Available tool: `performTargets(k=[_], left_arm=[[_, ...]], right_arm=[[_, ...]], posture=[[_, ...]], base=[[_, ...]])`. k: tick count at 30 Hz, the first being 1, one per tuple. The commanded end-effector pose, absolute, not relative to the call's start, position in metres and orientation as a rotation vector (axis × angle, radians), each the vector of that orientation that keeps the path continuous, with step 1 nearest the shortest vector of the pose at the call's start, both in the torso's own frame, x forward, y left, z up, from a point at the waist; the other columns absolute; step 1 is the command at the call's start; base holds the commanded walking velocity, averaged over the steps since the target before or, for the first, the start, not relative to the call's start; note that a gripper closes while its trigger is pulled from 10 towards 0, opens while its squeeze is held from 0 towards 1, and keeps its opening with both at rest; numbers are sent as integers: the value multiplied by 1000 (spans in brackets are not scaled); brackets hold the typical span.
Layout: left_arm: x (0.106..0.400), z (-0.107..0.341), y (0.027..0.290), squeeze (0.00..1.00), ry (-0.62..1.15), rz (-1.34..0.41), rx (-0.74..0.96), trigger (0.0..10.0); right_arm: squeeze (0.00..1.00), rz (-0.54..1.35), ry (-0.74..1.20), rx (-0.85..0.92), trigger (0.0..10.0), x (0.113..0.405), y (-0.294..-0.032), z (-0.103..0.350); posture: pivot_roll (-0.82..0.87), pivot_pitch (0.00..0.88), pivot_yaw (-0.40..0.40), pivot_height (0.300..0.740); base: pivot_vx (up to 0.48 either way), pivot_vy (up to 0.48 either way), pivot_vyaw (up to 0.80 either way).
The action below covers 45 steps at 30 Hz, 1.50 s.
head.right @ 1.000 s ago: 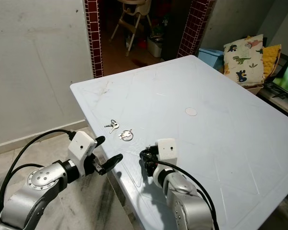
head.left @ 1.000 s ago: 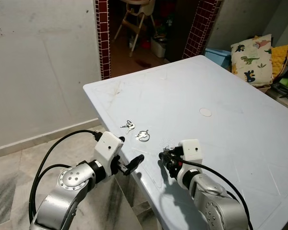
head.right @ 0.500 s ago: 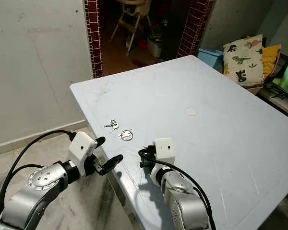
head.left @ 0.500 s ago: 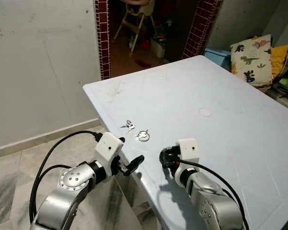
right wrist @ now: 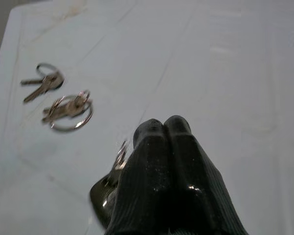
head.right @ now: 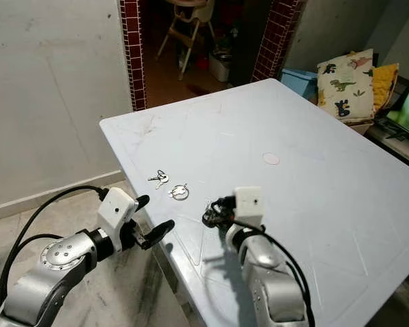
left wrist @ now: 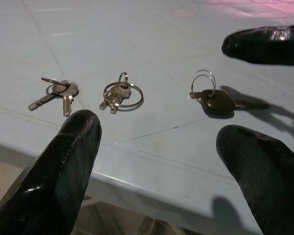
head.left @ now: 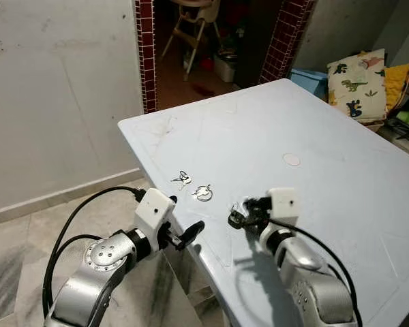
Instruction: Hang keys on a hook
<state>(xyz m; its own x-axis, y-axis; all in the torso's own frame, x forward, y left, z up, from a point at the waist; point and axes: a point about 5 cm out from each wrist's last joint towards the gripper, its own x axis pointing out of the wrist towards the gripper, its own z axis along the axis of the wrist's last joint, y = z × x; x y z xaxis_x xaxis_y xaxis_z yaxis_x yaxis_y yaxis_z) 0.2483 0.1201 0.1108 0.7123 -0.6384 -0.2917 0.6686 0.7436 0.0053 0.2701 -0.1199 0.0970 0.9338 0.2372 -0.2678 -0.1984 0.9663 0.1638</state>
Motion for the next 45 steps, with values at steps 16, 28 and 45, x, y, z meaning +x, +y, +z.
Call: performTargets(k=[16, 28, 45], left_arm=[[245, 111, 117, 0, 299, -762, 110, 10000], [237, 103, 130, 0, 356, -760, 112, 10000], [238, 103, 129, 0, 349, -760, 116, 10000]], right_arm=[[1000, 270, 330, 157, 10000, 263, -106, 89], [1000, 230, 369, 142, 10000, 270, -100, 81], [0, 258, 401, 127, 0, 273, -89, 77]], posture=[[114, 0, -103, 740], [138, 0, -99, 740], [141, 0, -100, 740]], base=[[0, 0, 0], [0, 0, 0], [0, 0, 0]])
